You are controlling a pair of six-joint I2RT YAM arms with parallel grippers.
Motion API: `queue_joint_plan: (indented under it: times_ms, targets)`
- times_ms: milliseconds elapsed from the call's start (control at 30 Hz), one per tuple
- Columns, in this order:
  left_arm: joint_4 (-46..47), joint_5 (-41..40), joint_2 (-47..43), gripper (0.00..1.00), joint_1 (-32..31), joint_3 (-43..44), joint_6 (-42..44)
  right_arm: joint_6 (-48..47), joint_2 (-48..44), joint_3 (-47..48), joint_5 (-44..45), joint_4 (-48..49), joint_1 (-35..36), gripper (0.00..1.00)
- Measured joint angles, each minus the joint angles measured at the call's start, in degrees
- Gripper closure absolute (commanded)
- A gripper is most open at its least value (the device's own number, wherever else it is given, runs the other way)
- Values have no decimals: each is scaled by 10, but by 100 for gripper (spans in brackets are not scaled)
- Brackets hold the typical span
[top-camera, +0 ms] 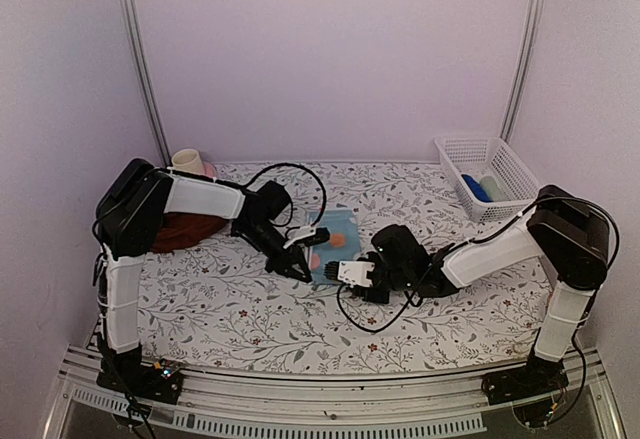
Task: Roll the towels
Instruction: Roll the towel at the center of the board.
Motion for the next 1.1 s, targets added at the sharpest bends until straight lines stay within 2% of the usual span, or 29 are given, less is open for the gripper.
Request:
queue_joint_plan:
  times_ms: [67,133,267,400,567,767,1100]
  targets:
    - [-1,1,0,99,1,0,0,3,14,9,2,-5,0,73]
    - [-2,1,0,98,1,0,0,8,25,16,3,-10,0,85]
    - [-4,2,0,88,1,0,0,19,28,25,-1,-23,-1,92]
    - [-8,1,0,67,2,0,2,29,28,39,-21,-53,-3,97]
    - [-12,0,-1,40,7,0,2,54,28,83,-67,-124,-12,98]
    - [-3,0,-24,16,22,-18,-2,92,29,123,-127,-192,-32,98]
    - [30,-1,-51,14,23,-41,-11,141,82,186,-197,-275,-58,97]
